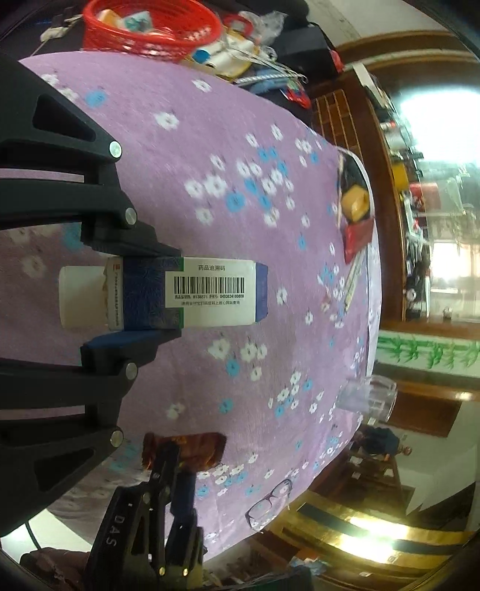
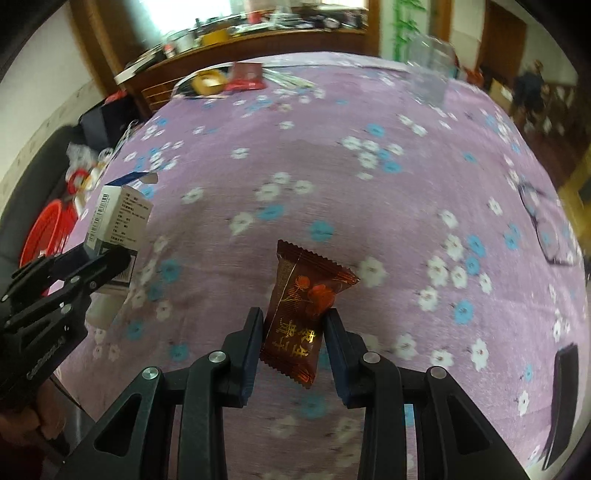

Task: Collect trash
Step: 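Carry the medicine box and candy wrapper to the red basket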

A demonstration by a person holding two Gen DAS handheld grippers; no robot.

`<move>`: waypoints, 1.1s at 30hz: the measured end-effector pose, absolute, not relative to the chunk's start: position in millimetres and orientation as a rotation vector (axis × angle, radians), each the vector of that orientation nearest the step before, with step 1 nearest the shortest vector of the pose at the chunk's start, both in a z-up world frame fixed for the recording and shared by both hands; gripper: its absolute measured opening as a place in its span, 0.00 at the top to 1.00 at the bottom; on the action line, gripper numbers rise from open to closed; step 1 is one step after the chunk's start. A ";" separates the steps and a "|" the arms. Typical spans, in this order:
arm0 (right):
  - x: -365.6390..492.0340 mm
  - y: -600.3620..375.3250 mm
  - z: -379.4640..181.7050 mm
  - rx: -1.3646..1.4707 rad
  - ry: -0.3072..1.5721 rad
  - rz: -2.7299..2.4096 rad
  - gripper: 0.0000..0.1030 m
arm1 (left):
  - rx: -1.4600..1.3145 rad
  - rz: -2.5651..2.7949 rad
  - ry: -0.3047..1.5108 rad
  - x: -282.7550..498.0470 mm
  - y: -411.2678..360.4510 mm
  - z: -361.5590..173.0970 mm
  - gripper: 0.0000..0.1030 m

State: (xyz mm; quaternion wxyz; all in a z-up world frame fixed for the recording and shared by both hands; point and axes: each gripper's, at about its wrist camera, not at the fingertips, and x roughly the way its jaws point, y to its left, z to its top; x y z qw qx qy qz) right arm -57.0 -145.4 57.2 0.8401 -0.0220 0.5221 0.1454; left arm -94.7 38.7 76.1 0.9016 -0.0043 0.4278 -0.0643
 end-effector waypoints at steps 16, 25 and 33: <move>-76.0 -52.3 86.3 -0.164 1.026 0.412 0.65 | -0.048 -0.037 0.802 -132.8 107.6 104.2 0.68; -79.9 -21.8 99.2 -0.202 0.990 0.436 0.65 | -0.062 -0.017 0.762 -138.8 131.5 115.9 0.68; -79.4 1.6 109.9 -0.227 0.963 0.452 0.65 | -0.072 0.004 0.734 -139.5 151.9 123.7 0.68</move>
